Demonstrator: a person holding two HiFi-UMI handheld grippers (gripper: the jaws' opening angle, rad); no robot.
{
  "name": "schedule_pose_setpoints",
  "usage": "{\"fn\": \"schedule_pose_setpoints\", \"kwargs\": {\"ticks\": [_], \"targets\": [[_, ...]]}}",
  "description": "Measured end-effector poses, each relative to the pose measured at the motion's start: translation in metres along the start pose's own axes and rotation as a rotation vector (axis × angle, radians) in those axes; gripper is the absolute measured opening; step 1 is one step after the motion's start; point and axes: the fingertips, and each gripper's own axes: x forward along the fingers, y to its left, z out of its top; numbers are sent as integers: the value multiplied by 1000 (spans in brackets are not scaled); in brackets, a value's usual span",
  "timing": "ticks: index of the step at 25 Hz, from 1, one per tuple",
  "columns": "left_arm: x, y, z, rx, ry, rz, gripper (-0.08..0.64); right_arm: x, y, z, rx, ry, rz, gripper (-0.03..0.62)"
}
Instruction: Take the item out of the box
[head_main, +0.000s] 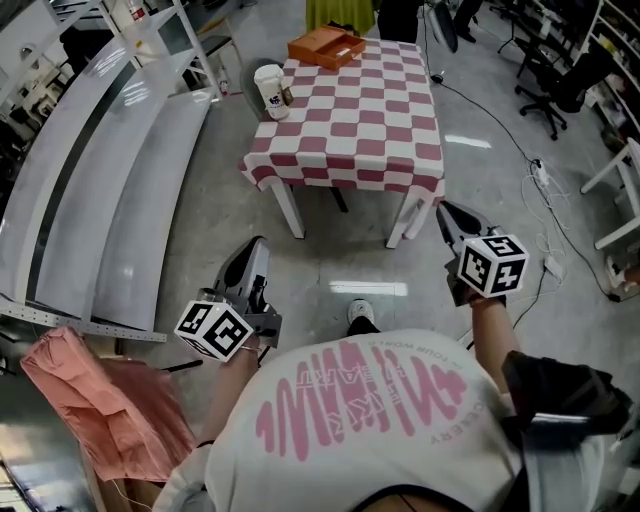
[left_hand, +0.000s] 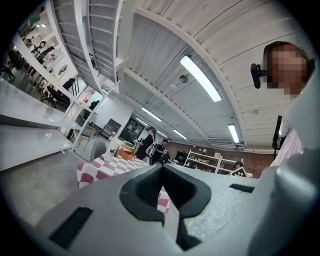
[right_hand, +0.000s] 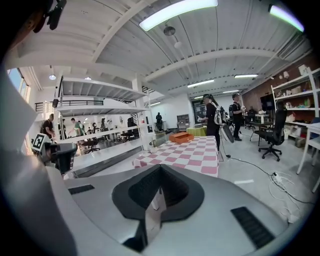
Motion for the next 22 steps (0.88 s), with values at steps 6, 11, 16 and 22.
{"fn": "schedule_pose_setpoints", "kwargs": {"ticks": [6, 11, 16, 22], "targets": [[65, 12, 33, 48, -18, -38, 8, 58, -31, 47, -22, -25, 26, 5], [114, 28, 54, 66, -52, -35, 8, 103, -58, 79, -37, -50, 48, 5], [162, 44, 62, 72, -71, -39, 8, 142, -89, 100, -38, -72, 56, 6], [212, 66, 62, 9, -103, -60, 8, 182, -122, 108, -35, -67, 58, 5]]}}
